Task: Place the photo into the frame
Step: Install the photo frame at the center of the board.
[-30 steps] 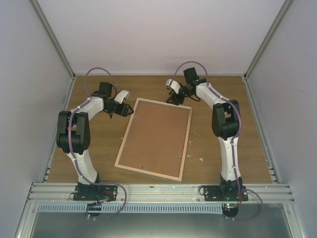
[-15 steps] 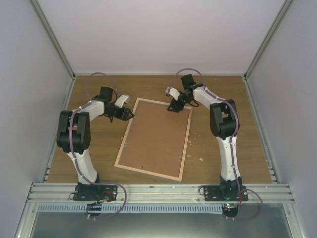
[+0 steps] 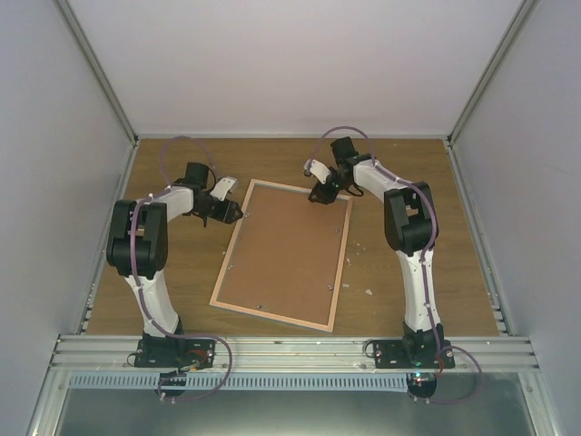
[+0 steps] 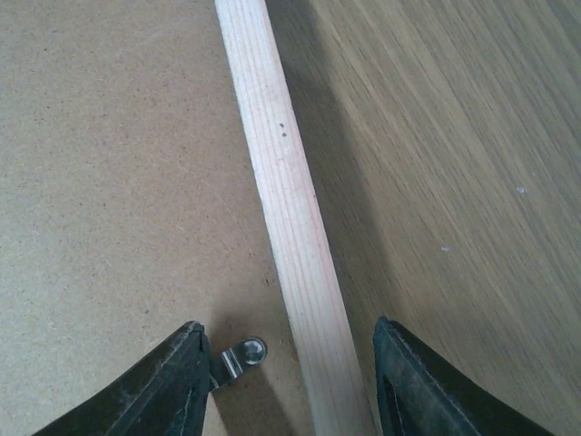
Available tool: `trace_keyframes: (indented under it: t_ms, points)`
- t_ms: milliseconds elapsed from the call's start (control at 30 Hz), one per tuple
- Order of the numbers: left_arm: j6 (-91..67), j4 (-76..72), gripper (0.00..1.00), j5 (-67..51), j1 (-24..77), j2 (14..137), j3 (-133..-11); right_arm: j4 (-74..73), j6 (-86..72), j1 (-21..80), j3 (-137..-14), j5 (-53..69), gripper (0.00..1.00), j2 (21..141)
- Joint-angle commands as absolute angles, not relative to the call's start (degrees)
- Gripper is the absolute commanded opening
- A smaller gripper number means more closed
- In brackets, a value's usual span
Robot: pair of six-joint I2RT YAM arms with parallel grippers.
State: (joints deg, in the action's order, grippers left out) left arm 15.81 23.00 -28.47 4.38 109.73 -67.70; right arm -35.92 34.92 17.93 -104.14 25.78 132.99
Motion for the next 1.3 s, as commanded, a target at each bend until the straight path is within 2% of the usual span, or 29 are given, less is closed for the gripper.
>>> trace_keyframes:
  t_ms: [0,200,733,833,1000,1267]
  points:
    - [15.73,20.35,0.57,-26.19,4.61,111.22,-67.96,-38.96,35.56,15.93,-103.26,22.82,0.52,132.63]
    - [15.89,20.60,0.56,-25.53,4.66,111.82,-68.72,-38.97,36.72,15.05,-102.27,20.24,0.51,132.13]
    - [16.01,20.73,0.56,-25.47,4.61,111.77,-69.30,-38.48,39.10,13.54,-102.54,17.88,0.25,132.44]
    - [16.16,20.88,0.56,-26.34,4.61,111.64,-69.52,-38.80,38.01,13.78,-102.98,19.65,0.26,131.70]
    - [16.82,20.89,0.58,-27.25,4.66,109.96,-69.78,-38.74,36.42,13.98,-103.02,22.68,0.40,129.67]
    - [20.52,22.20,0.60,-23.74,5.04,106.27,-71.61,-36.53,33.88,15.50,-102.61,25.81,0.44,124.88]
